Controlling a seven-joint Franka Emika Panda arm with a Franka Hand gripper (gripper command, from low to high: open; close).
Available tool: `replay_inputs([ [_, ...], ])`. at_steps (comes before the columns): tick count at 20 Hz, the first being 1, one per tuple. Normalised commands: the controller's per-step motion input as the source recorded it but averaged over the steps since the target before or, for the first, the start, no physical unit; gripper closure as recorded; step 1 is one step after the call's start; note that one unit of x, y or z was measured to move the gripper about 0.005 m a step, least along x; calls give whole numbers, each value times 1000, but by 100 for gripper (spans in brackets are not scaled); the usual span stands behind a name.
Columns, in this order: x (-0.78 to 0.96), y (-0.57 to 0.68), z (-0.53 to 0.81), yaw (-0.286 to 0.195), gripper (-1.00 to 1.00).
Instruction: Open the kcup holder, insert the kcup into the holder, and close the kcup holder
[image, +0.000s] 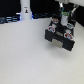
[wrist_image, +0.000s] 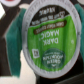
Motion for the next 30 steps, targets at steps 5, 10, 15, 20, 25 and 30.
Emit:
replay_inputs([
  [5, -96, 107, -224, 81, 100],
  [10, -93, 10, -281, 35, 100],
  [15, -14, -31, -112, 4, 100],
  [20, -83, -170, 132, -13, 100],
  [25, -58, -360, 324, -46, 100],
  [30, 12, -202, 81, -9, 100],
])
